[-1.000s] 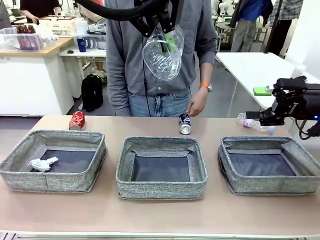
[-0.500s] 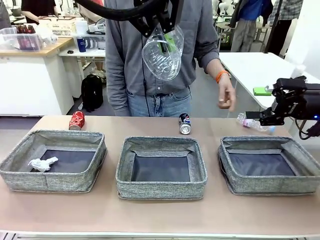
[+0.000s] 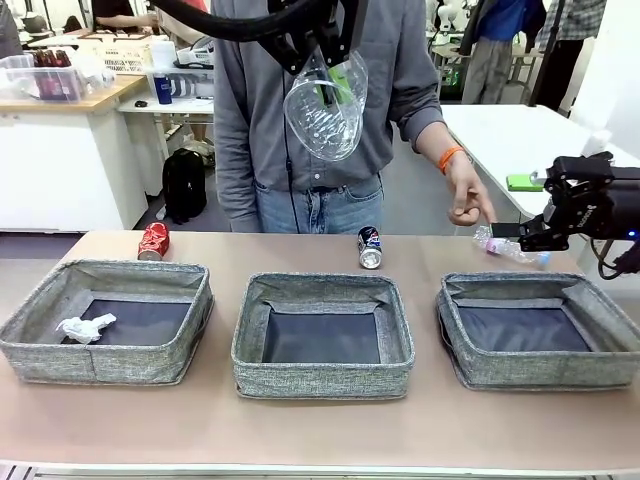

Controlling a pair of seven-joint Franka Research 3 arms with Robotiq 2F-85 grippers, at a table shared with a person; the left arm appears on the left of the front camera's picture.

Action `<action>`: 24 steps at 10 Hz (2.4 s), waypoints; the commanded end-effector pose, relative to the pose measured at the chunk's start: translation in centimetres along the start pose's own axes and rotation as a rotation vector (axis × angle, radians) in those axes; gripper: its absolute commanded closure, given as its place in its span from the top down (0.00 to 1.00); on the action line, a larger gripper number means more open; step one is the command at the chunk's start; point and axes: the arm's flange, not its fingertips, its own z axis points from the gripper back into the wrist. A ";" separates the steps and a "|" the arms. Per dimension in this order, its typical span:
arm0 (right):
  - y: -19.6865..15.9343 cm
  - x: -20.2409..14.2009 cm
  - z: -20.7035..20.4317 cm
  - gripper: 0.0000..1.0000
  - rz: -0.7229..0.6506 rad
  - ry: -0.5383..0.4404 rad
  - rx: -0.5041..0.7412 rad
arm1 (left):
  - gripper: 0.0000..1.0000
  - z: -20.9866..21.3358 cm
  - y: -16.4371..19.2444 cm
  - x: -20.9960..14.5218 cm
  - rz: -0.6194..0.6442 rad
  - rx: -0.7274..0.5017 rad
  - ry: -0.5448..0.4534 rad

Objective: Sort the waste into the appropriate baskets.
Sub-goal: Place the picked waste into the Fabric basket indicated by the person.

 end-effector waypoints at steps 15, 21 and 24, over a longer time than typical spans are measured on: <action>-0.3 -10.9 28.7 1.00 -0.043 -0.693 -0.130 | 0.13 -28.5 -10.7 12.1 -0.266 -0.146 -0.242; -0.3 -10.9 28.7 1.00 -0.043 -0.693 -0.130 | 0.13 -33.2 -11.5 14.8 -0.230 -0.079 -0.207; -0.3 -10.9 28.7 1.00 -0.043 -0.693 -0.130 | 0.13 -33.3 -11.5 14.8 -0.234 -0.087 -0.196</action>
